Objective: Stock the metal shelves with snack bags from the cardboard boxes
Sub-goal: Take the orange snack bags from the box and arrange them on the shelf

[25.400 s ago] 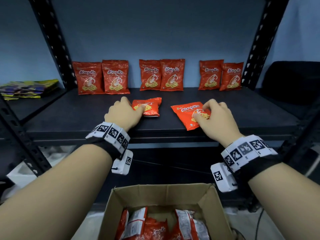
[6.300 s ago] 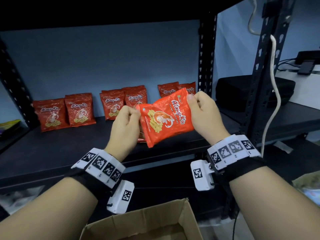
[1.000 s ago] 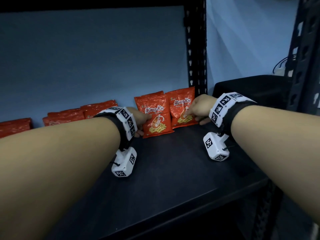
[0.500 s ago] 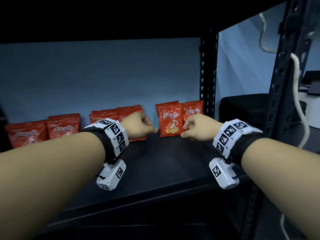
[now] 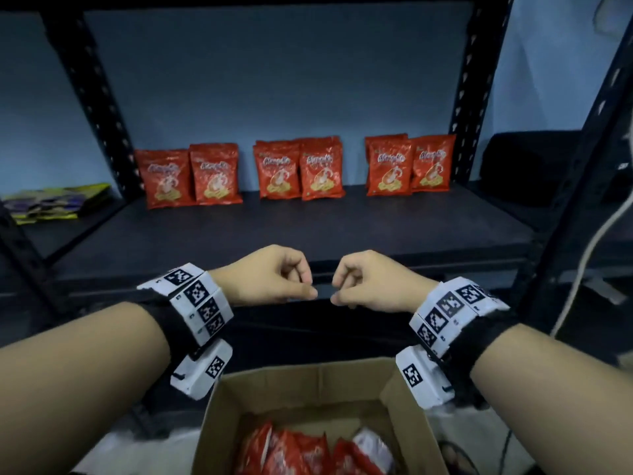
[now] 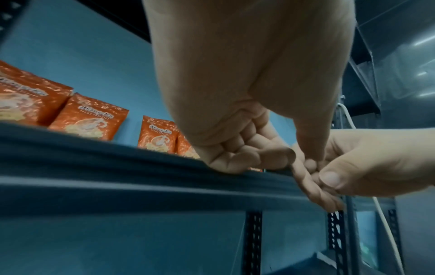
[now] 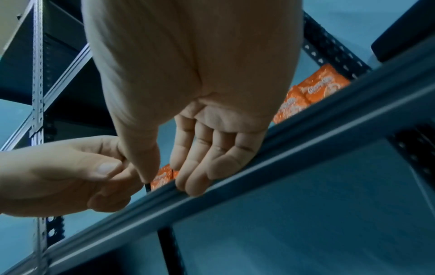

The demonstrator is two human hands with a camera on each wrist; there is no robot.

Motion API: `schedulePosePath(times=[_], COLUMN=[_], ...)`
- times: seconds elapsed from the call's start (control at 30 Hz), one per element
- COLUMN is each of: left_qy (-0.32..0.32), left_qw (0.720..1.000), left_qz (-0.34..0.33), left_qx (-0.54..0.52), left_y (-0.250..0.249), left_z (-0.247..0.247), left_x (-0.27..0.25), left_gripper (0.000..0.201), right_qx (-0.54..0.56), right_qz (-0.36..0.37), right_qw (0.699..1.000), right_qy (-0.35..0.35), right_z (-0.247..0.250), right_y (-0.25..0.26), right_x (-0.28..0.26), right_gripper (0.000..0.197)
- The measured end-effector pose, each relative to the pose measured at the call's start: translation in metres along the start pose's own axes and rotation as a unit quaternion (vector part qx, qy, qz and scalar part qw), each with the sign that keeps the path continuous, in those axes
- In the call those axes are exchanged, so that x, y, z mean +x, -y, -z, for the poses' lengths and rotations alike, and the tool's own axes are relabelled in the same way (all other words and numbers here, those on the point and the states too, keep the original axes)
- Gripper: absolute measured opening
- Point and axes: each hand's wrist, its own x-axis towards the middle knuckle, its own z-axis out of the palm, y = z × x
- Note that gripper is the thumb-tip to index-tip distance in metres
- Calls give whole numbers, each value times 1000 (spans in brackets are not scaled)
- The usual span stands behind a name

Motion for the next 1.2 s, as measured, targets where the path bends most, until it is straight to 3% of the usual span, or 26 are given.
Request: schedulePosePath(times=[0.3,0.5,0.67,0.83,0.9,1.0,1.1,1.13,1.2], left_qy=[48,93,115,145,151,164,154,142,127], left_qw=[993,975,957,934,926,920,917,919,926], left_qz=[108,202,268,320,339,349,353,348,330], left_qx=[11,-6,-8,63,63,71,102,116,134], left_y=[100,170,223,261,275,295,307,313,319], left_z=[-85,-143,-184,-220,-232,-248,-265,-271,-281], left_x=[-27,-31,-33,-25,-20,-17,-21,-23,-28], left_gripper=[25,39,40,65,80,92,84,85,89], right_qx=[-28,-73,-111,-186,-231,-243,-181,-161,-138], right_qz=[-116,-233,-276,-287,-280,-304,-343,-351,-364], right_qw=[985,950,926,900,900,893,885,882,881], right_qy=[122,196,230,269,242,227,257,272,269], right_z=[-108,-165,-208,-246,-248,-254,-268,-272,-284], right_y=[-63,-129,-190,-242,-252,-275,-302,-308,-323], right_x=[-1,-1,5,3,0,1,3,2,-5], right_gripper=[33,34,36,41,34,57,89,91,77])
